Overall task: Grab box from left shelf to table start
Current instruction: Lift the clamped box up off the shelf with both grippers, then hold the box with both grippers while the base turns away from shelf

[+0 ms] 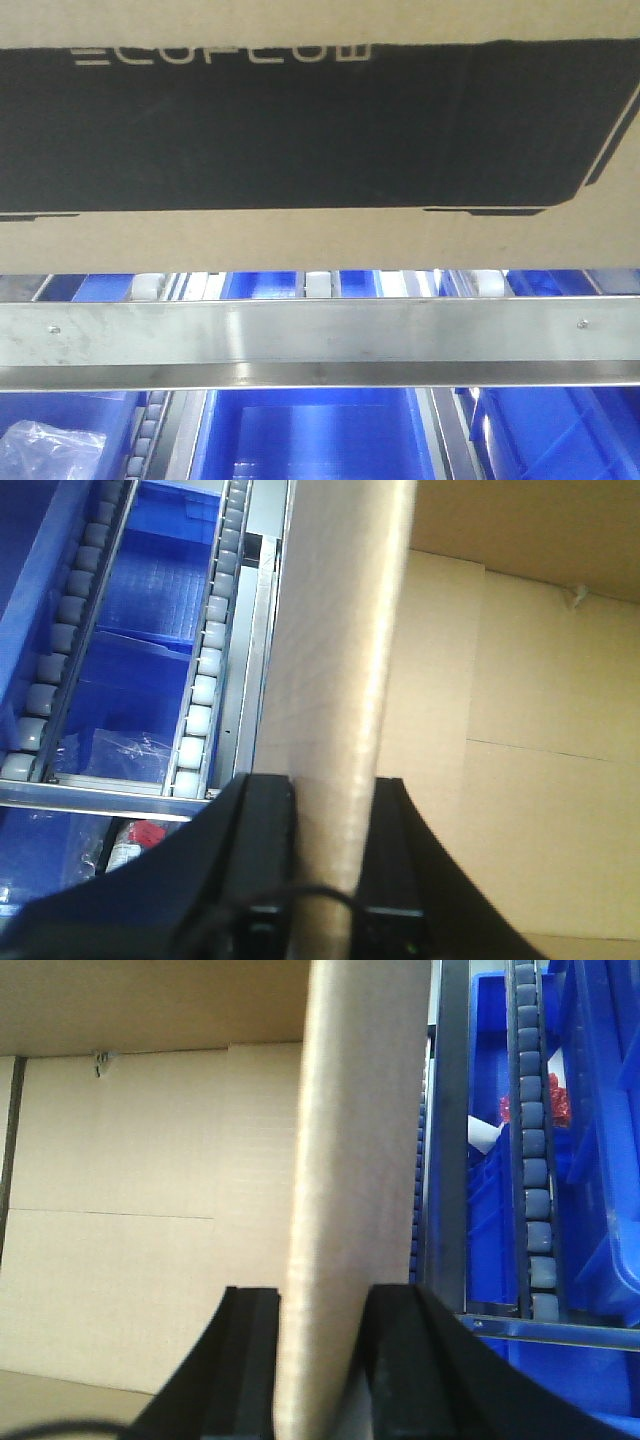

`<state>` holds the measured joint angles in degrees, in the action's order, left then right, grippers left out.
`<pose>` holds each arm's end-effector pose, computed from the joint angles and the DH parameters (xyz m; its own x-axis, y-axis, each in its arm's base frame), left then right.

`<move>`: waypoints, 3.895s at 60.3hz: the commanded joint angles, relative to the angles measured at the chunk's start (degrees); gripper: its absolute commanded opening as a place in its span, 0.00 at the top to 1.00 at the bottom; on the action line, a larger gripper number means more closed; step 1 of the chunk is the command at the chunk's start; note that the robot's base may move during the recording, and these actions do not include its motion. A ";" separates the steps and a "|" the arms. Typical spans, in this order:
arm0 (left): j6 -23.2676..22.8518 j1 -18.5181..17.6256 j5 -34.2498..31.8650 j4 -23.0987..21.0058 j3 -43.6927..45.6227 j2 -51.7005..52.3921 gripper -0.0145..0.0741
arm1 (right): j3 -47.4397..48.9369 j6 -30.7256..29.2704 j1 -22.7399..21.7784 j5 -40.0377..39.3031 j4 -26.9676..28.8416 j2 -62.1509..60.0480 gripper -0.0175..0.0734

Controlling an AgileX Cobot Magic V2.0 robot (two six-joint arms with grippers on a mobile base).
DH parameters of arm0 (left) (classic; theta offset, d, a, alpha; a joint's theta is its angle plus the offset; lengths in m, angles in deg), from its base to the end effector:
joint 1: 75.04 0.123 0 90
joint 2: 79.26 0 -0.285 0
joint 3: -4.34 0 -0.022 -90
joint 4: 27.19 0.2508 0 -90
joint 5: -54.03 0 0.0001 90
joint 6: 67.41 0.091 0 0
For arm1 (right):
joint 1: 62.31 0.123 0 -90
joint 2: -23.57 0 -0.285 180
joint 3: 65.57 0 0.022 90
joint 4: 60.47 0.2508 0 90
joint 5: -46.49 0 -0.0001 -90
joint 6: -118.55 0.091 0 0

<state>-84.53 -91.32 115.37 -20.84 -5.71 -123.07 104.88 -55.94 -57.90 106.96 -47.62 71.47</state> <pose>0.0657 -0.0100 0.4475 -0.4416 -0.1230 -0.8888 0.0900 0.9795 -0.1803 0.0862 0.0243 0.4469 -0.4983 0.1649 -0.8512 -0.1471 0.9514 0.2704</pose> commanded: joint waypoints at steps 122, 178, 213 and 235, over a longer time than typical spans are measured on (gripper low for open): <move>-2.34 0.14 -9.01 3.15 2.07 0.75 0.93 | 1.59 -0.31 -0.57 -6.73 -6.13 0.15 0.78; -2.34 0.14 -9.01 3.15 2.07 0.75 0.93 | 1.59 -0.31 -0.57 -6.73 -6.13 0.15 0.78; -2.34 0.14 -9.01 3.15 2.07 0.75 0.93 | 1.59 -0.31 -0.57 -6.73 -6.13 0.15 0.78; -2.34 0.14 -9.01 3.15 2.07 0.75 0.93 | 1.59 -0.31 -0.57 -6.73 -6.13 0.15 0.78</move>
<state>-84.53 -91.32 115.61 -20.84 -5.80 -123.07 104.83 -55.94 -57.90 106.99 -47.62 71.47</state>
